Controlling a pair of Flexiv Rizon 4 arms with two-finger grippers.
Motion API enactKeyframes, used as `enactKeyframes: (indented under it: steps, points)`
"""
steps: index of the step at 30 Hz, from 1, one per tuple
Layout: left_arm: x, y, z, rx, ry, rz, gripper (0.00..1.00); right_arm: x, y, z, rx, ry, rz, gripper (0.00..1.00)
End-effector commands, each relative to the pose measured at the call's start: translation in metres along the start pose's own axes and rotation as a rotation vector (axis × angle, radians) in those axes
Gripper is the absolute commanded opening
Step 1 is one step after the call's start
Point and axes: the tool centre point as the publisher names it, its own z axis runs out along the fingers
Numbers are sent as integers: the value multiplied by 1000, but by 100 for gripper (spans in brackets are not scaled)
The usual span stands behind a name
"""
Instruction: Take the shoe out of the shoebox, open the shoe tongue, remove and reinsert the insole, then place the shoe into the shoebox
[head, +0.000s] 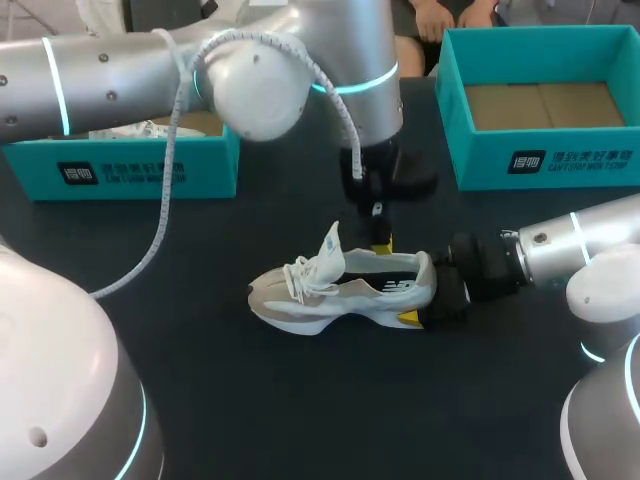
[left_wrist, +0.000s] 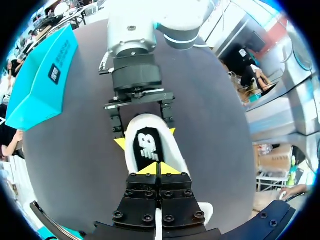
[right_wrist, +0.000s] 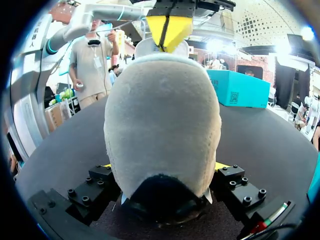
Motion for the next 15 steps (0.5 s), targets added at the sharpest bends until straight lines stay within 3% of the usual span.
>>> enactKeyframes:
  steps: [1, 8, 15]
  points:
    - [13, 2, 18, 20, 15, 33, 0, -1, -4, 2, 3, -1, 0, 0]
    - [15, 4, 40, -5, -20, 56, 0, -1, -4, 2, 3, -1, 0, 0]
    - [15, 7, 57, -28, 21, 98, 0, -1, -4, 2, 3, -1, 0, 0]
